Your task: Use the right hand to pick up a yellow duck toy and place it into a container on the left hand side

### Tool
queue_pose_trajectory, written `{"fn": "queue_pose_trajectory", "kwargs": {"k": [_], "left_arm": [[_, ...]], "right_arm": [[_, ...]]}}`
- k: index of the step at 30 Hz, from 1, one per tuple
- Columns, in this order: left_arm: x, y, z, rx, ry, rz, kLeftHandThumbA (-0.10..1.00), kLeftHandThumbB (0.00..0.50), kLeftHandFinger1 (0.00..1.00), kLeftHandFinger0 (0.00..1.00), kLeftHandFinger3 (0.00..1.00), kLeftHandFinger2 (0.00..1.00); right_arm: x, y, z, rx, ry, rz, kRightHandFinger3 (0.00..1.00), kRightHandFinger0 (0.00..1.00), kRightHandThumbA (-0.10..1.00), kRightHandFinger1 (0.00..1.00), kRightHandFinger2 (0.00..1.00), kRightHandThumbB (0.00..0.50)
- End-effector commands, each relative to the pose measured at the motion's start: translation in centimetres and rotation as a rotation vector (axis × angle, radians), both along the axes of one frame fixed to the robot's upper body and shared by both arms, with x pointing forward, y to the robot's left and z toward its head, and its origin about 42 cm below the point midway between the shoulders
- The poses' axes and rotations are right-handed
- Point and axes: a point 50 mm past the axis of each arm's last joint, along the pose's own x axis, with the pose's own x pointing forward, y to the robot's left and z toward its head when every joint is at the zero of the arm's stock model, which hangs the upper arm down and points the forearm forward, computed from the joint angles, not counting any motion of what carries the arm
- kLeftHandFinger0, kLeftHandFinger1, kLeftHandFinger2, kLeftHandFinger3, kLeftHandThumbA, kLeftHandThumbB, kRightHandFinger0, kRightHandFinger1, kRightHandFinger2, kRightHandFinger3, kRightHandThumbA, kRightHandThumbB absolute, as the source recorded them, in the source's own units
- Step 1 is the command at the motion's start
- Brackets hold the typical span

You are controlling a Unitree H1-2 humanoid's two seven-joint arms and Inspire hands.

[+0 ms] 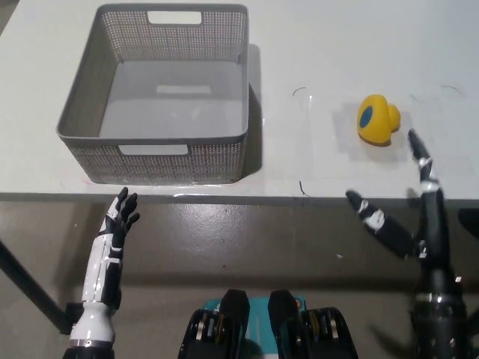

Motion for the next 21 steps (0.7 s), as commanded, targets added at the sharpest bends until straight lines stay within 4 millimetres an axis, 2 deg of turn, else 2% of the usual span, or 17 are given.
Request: {"fn": "queue_pose_trajectory", "kwargs": {"k": [1, 3, 9, 13, 14, 19, 21], "left_arm": [[-0.3, 0.4, 1.7, 0.028, -0.13, 0.011, 1.0, 0.5, 1.0, 1.0, 1.0, 1.0], [-0.4, 0.5, 1.6, 0.036, -0.134, 0.011, 1.0, 0.5, 1.0, 1.0, 1.0, 1.0], [-0.6, 0.9, 1.4, 0.033, -0.126, 0.02, 1.0, 0.5, 1.0, 1.0, 1.0, 1.0], [-0.7, 1.0, 1.4, 0.038, -0.127, 0.021, 1.0, 0.5, 1.0, 1.0, 1.0, 1.0], [-0.7, 1.1, 1.4, 0.039, -0.131, 0.021, 1.0, 0.5, 1.0, 1.0, 1.0, 1.0], [-1.1, 1.4, 1.4, 0.039, -0.13, 0.024, 1.0, 0.5, 1.0, 1.0, 1.0, 1.0], [-1.3, 1.5, 1.3, 0.042, -0.128, 0.025, 1.0, 0.5, 1.0, 1.0, 1.0, 1.0]], "right_arm": [[2.4, -1.3, 6.6, -0.244, -0.106, -0.184, 1.0, 1.0, 1.0, 1.0, 1.0, 0.5], [2.9, -1.8, 7.4, -0.291, -0.11, -0.214, 1.0, 1.0, 1.0, 1.0, 1.0, 0.5], [4.9, -3.0, 11.0, -0.342, -0.115, -0.238, 1.0, 1.0, 0.87, 1.0, 1.0, 0.491], [8.1, -2.9, 12.8, -0.392, -0.103, -0.262, 1.0, 1.0, 0.87, 1.0, 1.0, 0.494], [9.6, -2.7, 13.8, -0.407, -0.093, -0.272, 1.0, 1.0, 0.87, 1.0, 1.0, 0.5], [14.1, -1.6, 15.9, -0.473, -0.042, -0.286, 1.0, 1.0, 0.83, 1.0, 1.0, 0.5], [16.2, -1.2, 16.6, -0.529, 0.002, -0.293, 1.0, 1.0, 0.84, 1.0, 1.0, 0.5]]}}
